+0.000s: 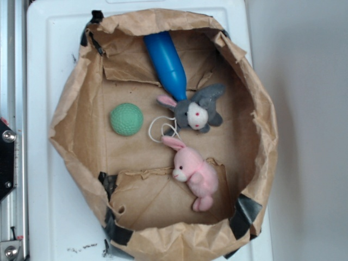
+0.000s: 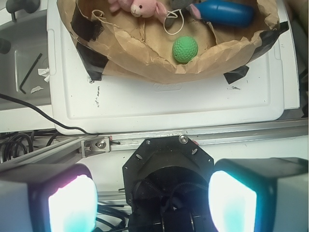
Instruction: Grab the green ball.
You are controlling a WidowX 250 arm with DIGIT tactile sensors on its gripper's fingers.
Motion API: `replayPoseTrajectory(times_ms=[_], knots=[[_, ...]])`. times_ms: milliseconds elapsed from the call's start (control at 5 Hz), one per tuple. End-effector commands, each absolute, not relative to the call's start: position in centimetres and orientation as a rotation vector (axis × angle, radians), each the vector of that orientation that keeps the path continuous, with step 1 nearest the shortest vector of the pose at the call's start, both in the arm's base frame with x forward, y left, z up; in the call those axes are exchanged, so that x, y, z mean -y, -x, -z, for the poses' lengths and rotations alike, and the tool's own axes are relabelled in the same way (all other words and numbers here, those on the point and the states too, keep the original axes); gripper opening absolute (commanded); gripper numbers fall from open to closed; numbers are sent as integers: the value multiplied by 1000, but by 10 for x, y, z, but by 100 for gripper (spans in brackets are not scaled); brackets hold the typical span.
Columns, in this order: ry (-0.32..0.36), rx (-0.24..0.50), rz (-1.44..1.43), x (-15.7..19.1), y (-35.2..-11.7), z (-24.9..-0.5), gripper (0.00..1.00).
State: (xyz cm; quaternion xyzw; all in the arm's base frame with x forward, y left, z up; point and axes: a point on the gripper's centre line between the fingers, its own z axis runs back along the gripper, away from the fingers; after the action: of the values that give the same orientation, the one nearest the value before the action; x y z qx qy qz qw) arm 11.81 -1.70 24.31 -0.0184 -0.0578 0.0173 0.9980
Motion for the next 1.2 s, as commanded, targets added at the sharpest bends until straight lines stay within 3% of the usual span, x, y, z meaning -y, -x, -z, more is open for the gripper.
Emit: replayPoseTrajectory(times_ms=[0, 200, 400, 600, 800, 1000], knots=[[37, 116, -35, 17, -118, -243, 100], [37, 116, -35, 17, -118, -243, 100], [75, 246, -121, 12, -159, -253, 100], [70, 271, -178, 6, -195, -256, 100], [35, 309, -155, -3, -219, -245, 100], [8, 314, -17, -18, -235, -211, 100]])
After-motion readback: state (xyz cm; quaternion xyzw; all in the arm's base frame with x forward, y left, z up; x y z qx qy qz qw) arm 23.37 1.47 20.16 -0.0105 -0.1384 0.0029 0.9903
